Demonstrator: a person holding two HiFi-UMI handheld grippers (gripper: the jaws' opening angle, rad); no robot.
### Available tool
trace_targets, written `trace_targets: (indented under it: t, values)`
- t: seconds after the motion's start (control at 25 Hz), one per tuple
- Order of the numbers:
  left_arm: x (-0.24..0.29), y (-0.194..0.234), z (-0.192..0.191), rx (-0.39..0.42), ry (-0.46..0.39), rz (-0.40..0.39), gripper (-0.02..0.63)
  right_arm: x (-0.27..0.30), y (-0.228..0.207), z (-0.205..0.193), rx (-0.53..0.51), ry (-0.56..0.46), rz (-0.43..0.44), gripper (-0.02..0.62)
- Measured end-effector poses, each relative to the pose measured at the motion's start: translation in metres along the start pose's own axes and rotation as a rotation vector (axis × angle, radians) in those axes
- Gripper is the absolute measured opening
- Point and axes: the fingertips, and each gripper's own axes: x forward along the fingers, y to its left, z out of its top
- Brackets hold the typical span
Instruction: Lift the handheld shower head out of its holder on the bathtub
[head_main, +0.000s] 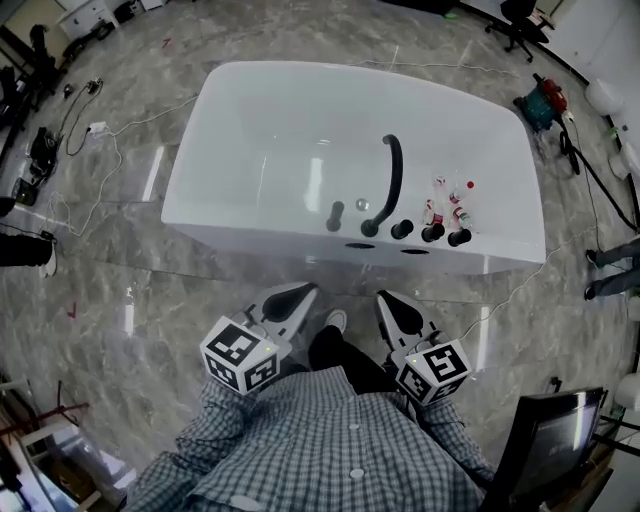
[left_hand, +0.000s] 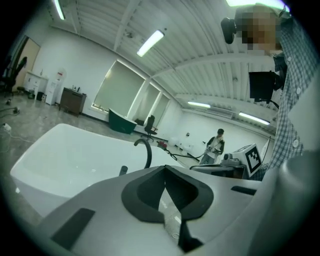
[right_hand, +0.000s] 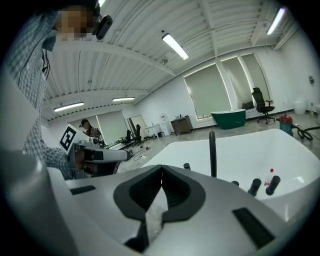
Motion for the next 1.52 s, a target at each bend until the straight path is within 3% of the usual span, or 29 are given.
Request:
trace_targets:
  t: [0.16,0.4,0.8,1.0,1.16,1.32,1.52]
  values:
    - [0.025,0.024,0.02,-0.017,-0.036,0.062,0.005,0.024,-0.03,0.016,-0.002,0.019,0.041,0.015]
    - [0.048,0.056,0.024,-0.091,-0.056,0.117,0.005,0.059,-0.061,0.01,0.025,0.061,0.059,0.015]
    - [0.104,0.099,0.008,-0.018,0.037,0.053,0.005,0.095,-0.097,-0.002,0.025,0.083,-0.014,0.015]
    - [0.113,0.133,-0.012,-0.034,0.052,0.049,0.005,0.117,-0.104,-0.01,0.01,0.073,-0.06,0.015]
    - [0.116,0.167,-0.03,-0.091,0.053,0.064,0.005,0.135,-0.11,-0.024,-0.008,0.094,-0.1,0.015]
    - [0.129,0.201,-0.049,-0.115,0.063,0.071,0.005,0.152,-0.124,-0.041,0.025,0.102,-0.135,0.015]
    - [0.146,0.236,-0.072,-0.046,0.086,0.063,0.005,0.172,-0.135,-0.065,0.051,0.123,-0.153,0.015]
